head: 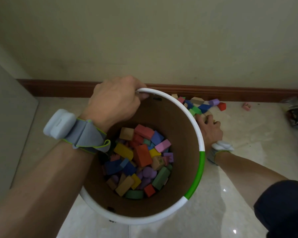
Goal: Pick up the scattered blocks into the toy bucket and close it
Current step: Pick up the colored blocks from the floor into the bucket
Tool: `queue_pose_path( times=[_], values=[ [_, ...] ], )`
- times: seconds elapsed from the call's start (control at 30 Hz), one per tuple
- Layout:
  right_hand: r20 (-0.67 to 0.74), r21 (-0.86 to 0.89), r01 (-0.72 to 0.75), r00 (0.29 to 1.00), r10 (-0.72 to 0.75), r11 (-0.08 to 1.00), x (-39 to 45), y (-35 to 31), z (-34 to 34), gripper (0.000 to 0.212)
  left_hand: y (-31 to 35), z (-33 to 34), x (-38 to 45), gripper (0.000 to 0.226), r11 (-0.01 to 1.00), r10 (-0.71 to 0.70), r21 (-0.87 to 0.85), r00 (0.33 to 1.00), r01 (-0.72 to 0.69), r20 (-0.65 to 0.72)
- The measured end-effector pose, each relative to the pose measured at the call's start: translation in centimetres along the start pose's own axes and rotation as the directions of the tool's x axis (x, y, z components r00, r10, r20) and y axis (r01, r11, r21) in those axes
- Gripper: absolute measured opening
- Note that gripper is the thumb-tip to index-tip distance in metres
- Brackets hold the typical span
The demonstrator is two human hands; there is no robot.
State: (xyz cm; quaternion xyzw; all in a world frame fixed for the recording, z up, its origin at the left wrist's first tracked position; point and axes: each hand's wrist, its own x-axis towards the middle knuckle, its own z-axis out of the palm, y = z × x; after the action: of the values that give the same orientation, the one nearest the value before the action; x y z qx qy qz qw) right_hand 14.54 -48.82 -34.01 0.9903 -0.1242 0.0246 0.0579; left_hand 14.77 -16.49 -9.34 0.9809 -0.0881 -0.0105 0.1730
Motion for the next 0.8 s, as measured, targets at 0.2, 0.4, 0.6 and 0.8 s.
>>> queue_pose_path(
  times=[0.2,0.4,0.6,0.8],
  values=[
    [0.057,0.044,0.017,0.998,-0.019,0.999,-0.9,-0.5,-1.0,0.052,0.0,-0.1,-0.2,0.024,1.0,0.014,-0.003,1.0,-0.014,-0.018],
    [0.141,0.152,-0.194,0.975,0.173,0.969,-1.3,-2.6,-3.2,0.03,0.1,-0.2,-0.3,0.024,1.0,-0.002,-0.011,1.0,0.002,-0.002],
    [0.232,0.185,-0.254,0.95,0.209,0.949,-2.7,-3.0,-4.3,0.029,0.0,-0.1,-0.6,0.027,1.0,-0.022,0.0,1.0,0.022,-0.008],
    [0.274,0.316,-0.137,0.961,0.049,0.939,-3.8,-1.2,-4.9,0.038,-0.7,-0.2,-1.8,0.027,0.999,-0.043,-0.012,0.998,0.042,-0.037]
  ],
)
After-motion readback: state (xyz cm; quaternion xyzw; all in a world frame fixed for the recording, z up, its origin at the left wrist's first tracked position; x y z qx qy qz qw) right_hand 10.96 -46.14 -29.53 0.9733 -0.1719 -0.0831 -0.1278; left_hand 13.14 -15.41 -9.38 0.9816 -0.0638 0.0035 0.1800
